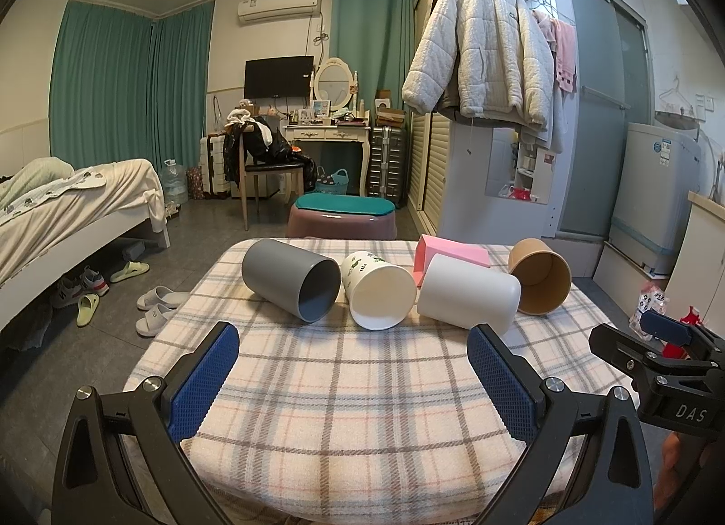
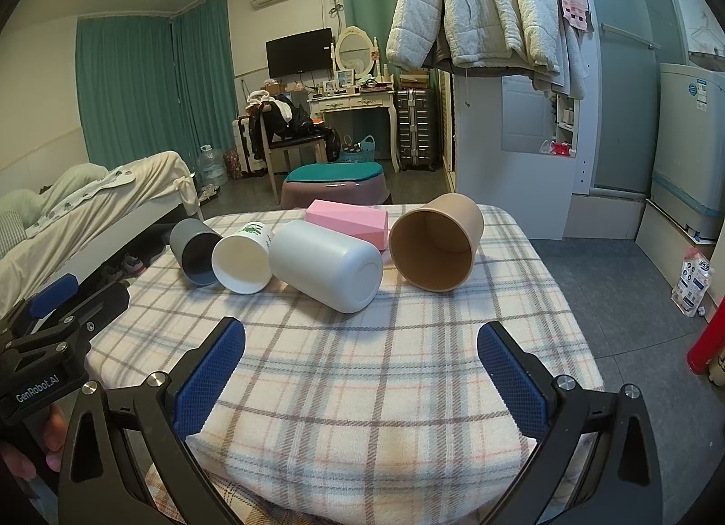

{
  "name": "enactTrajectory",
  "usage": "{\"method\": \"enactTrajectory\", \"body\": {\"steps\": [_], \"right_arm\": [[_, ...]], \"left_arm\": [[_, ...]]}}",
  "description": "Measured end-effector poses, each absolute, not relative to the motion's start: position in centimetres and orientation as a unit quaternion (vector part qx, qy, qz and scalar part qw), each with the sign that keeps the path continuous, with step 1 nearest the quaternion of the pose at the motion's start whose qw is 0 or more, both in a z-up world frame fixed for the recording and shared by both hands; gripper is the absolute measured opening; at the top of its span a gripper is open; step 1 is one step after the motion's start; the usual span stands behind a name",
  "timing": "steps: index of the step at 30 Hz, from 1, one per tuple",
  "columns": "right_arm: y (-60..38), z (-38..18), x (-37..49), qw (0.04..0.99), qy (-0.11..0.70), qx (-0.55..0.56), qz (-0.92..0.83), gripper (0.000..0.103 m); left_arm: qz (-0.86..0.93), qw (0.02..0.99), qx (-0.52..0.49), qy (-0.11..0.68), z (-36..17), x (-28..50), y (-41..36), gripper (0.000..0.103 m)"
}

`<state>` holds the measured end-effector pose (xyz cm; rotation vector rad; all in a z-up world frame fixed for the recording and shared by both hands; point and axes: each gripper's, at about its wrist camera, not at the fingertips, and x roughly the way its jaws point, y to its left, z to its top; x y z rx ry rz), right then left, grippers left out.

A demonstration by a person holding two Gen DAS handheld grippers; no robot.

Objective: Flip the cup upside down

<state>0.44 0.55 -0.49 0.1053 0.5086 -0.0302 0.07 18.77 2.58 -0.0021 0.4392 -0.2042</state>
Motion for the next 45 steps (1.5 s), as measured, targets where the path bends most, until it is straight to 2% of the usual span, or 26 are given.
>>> {"method": "enactTrajectory", "body": {"steps": [18,27,36,45], "right_arm": [[0.8,-0.4,2.0,0.961,0.270,0.046,-0.026,0.103],[-2.7,2.2,8.5,0.946,0.306,0.062,-0.086,0.103],[-6.4,-0.4,16.3,0.913,0.377,0.098,-0.123,0.103],[-7.3,-2.9,18.6,0.894,0.415,0.111,-0.130,0.103]], "left_arm": [[-0.100,0.967,-0.006,0.232,1.8,2.3,19.5,0.103],[-0.085,0.961,-0.007,0.264,1.8,7.2,19.6,0.103],[-0.084,0.951,0.000,0.297,0.6,11.7,18.9,0.103],[-0.095,0.943,0.007,0.319,-0.9,13.2,17.8,0.103]]}}
